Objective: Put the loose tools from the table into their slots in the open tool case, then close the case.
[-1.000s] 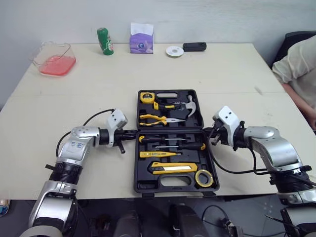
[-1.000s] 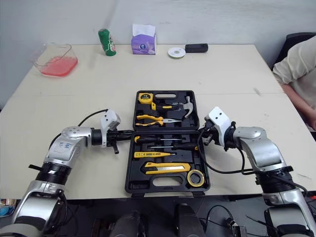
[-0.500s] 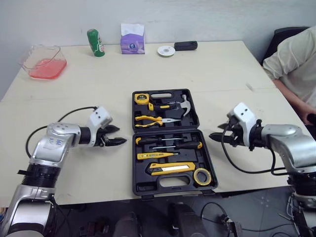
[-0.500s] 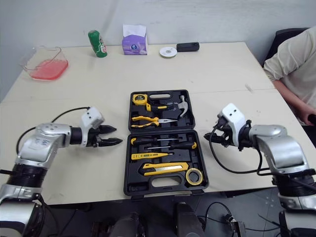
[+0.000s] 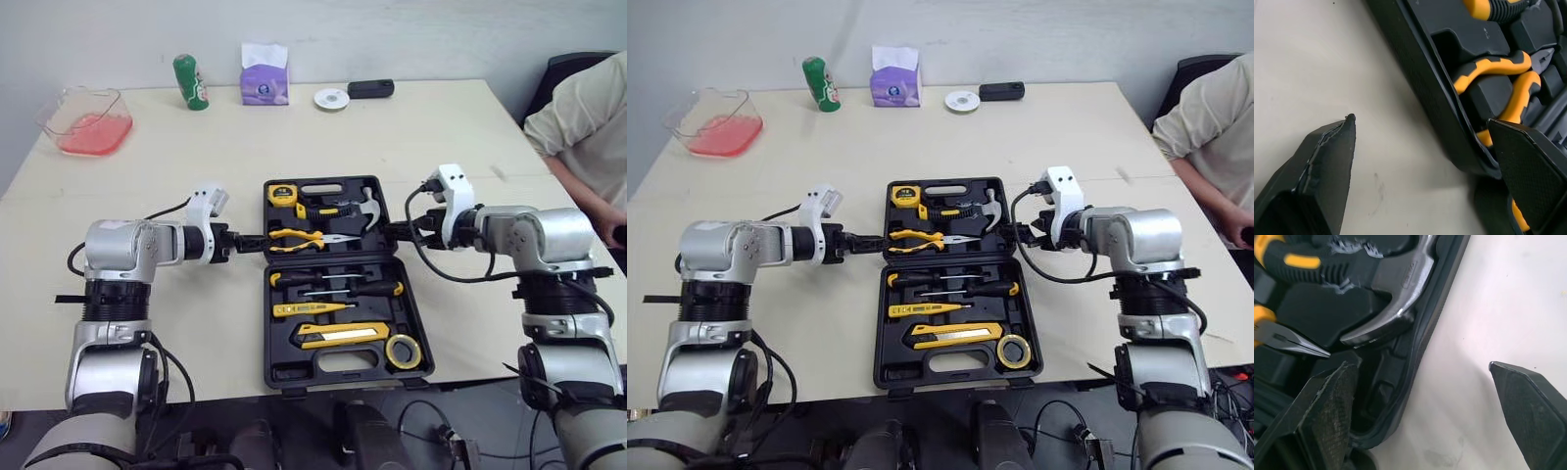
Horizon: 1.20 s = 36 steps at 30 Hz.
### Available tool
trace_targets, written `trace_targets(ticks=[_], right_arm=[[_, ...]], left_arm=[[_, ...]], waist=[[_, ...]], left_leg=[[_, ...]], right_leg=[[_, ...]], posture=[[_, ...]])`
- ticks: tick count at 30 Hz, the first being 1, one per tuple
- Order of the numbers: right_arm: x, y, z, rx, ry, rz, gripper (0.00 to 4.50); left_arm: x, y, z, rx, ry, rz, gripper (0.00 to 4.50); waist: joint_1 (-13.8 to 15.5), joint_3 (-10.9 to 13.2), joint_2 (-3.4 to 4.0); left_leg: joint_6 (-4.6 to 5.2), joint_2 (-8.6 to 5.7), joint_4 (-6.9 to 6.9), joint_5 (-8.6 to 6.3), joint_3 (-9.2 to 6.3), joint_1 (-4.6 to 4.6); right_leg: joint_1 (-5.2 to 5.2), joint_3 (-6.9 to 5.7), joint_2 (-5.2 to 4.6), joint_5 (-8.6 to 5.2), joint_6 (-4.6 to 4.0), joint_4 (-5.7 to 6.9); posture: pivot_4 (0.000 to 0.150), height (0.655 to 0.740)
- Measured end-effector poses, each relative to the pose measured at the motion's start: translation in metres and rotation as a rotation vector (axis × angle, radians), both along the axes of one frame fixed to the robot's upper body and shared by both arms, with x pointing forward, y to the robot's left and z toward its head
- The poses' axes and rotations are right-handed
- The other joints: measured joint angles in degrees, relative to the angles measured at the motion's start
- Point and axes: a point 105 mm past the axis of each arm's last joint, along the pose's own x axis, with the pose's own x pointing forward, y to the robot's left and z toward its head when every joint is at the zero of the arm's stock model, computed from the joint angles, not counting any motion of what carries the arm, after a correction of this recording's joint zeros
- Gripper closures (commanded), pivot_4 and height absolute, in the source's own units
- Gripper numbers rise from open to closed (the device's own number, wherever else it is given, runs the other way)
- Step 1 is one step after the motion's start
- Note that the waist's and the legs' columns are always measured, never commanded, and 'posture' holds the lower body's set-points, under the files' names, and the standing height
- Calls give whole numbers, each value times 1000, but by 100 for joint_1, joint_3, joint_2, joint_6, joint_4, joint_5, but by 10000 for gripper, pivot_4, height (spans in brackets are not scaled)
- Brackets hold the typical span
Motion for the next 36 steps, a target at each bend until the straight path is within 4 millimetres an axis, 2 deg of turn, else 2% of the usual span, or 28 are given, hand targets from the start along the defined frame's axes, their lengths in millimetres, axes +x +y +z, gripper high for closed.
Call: trace_targets(ticks=[7, 8, 10, 11, 14, 15, 17, 19, 29, 36], right_arm=[[6, -2, -6, -60, -31, 9, 656], [6, -3, -7, -59, -26, 4, 5676], [5, 2, -8, -45, -24, 19, 13495], [5, 3, -7, -40, -25, 27, 19605], [4, 10, -5, -61, -55, 63, 33738], [4, 10, -5, -76, -64, 64, 40313], [5, 9, -3, -81, -76, 59, 45000], [5, 10, 0, -87, -90, 56, 45000], [3, 10, 0, -78, -103, 43, 45000], [8, 11, 4, -41, -171, 8, 45000]], left_arm=[[5, -4, 0, 5, -9, 3, 0], [6, -5, -1, 14, -16, 1, 5380], [7, -6, -2, 22, -19, 6, 12753], [7, -10, -2, 14, -19, -3, 18351], [6, -21, -3, -24, -19, -25, 31511], [6, -21, -2, -25, -19, -25, 37159], [6, -22, -2, -24, -24, -29, 41520], [5, -23, 1, -5, -48, -39, 43576], [-1, -25, 0, 9, -97, -59, 43693], [5, -26, 4, 30, -197, -56, 43755]], waist=[[15, 1, 2], [17, 1, 2], [14, 1, 2], [28, 1, 2], [43, 1, 2], [42, 0, 3], [42, -5, 3], [41, -7, 5], [42, -8, 6], [39, -6, 8]], left_leg=[[-4, -1, 1, 2, -1, 1], [-5, -1, 1, 2, -1, 1], [-5, 0, 1, 3, -1, 2], [-5, -2, 2, 3, -2, 2], [-5, -4, 6, 3, -6, 2], [-5, -4, 6, 3, -5, 8], [-5, -3, 4, 2, -6, 21], [-6, -4, 2, 2, -6, 22], [-7, -4, -2, 1, -6, 22], [-6, -4, 3, 4, -3, 17]], right_leg=[[0, -5, -1, 0, 0, 2], [0, -5, -1, 0, 0, 3], [0, -5, -1, 0, 0, 4], [2, -6, -2, 0, 0, 4], [8, -5, -6, 0, 1, 2], [11, -5, -6, 0, 1, 2], [25, -6, -5, 0, 1, 2], [26, -4, -6, 0, 1, 2], [25, -1, -6, 0, 0, -3], [21, -1, -6, 2, 2, 1]], posture=[[1500, 7400], [1500, 7400], [1500, 7400], [1500, 7400], [1500, 7400], [1500, 7400], [1500, 7400], [1500, 7400], [1500, 7400], [1500, 7400]])
